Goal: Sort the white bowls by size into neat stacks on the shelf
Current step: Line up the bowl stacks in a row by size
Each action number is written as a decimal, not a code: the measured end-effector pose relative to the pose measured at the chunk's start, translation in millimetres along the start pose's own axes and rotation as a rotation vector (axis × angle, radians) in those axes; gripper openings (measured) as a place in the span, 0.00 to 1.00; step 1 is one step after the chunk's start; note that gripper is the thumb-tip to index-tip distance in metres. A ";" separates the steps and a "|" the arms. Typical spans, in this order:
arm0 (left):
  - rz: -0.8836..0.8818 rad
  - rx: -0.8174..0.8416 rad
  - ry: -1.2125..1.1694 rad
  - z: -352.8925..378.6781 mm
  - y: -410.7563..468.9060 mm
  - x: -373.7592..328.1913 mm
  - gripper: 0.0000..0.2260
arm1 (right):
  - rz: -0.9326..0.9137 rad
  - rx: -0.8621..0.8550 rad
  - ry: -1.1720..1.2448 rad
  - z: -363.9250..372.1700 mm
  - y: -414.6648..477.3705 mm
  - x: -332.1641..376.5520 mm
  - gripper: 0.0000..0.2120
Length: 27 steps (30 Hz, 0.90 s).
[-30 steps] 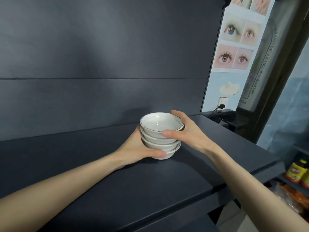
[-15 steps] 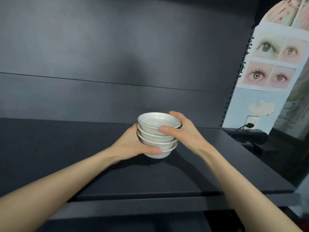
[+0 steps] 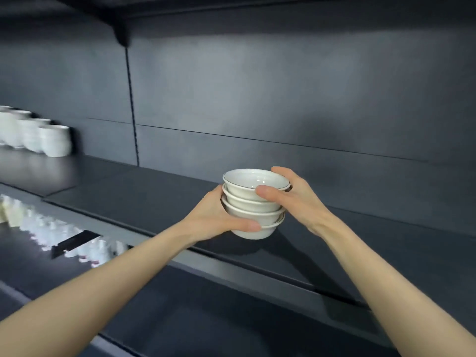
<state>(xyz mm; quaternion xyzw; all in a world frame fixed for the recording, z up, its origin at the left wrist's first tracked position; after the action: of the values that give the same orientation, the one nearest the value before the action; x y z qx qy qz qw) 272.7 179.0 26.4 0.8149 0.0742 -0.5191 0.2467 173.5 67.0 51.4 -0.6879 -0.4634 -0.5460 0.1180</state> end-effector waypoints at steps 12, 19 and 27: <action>-0.112 -0.193 0.093 -245.5 -100.8 72.7 0.30 | -0.052 0.198 0.145 261.7 60.5 71.4 0.27; -0.119 -0.238 0.147 -359.8 -112.2 94.1 0.29 | -0.085 0.249 0.183 362.4 113.3 111.0 0.22; -0.104 -0.315 0.157 -469.1 -88.7 133.9 0.26 | -0.131 0.309 0.185 452.0 200.1 133.6 0.26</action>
<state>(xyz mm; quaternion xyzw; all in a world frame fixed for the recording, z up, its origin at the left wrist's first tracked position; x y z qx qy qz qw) 679.3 462.6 38.5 0.7993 0.2156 -0.4480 0.3376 613.6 328.5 65.2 -0.5768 -0.5729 -0.5356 0.2286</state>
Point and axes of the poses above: each hand's wrist, its own y-axis towards the middle knuckle, its own z-axis out of the palm, x = y × z, the point moved 7 cm from there along y, towards the middle knuckle, and after that the axes turned 1 degree about -z, right-handed, at the moved point
